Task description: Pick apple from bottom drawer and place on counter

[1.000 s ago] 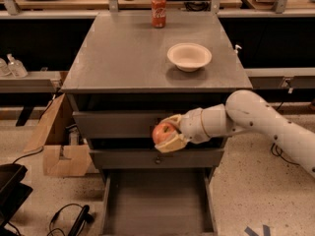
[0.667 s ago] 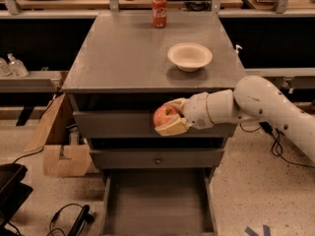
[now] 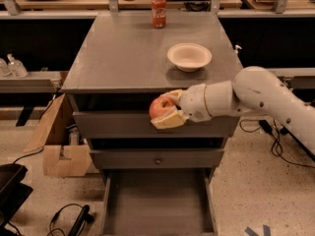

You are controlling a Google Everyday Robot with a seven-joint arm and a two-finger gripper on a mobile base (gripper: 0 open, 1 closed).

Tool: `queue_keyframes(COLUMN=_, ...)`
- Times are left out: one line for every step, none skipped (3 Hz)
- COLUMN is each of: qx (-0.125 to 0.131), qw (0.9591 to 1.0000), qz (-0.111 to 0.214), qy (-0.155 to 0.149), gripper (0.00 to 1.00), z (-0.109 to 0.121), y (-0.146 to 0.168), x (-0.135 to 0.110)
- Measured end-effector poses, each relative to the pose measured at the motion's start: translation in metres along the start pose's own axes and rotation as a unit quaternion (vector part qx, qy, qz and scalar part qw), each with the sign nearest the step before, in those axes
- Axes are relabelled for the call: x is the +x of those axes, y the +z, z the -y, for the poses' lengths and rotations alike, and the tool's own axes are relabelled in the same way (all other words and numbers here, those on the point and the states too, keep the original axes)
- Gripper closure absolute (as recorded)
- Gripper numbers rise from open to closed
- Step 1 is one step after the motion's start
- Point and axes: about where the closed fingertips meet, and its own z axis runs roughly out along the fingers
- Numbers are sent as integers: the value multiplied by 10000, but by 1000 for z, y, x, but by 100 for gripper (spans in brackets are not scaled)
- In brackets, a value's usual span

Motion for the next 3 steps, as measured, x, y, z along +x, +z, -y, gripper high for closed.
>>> queue_keyframes(qx=123, qw=9999, qz=0, qy=-31, gripper=100, z=15, y=-18, x=-51)
queue_keyframes(qx=278, qw=9996, qz=37, qy=28, gripper=100, z=50, y=-33, x=-106)
queue_keyframes(qx=280, qw=9995, qz=37, qy=117, gripper=100, z=92, y=-21, x=-142)
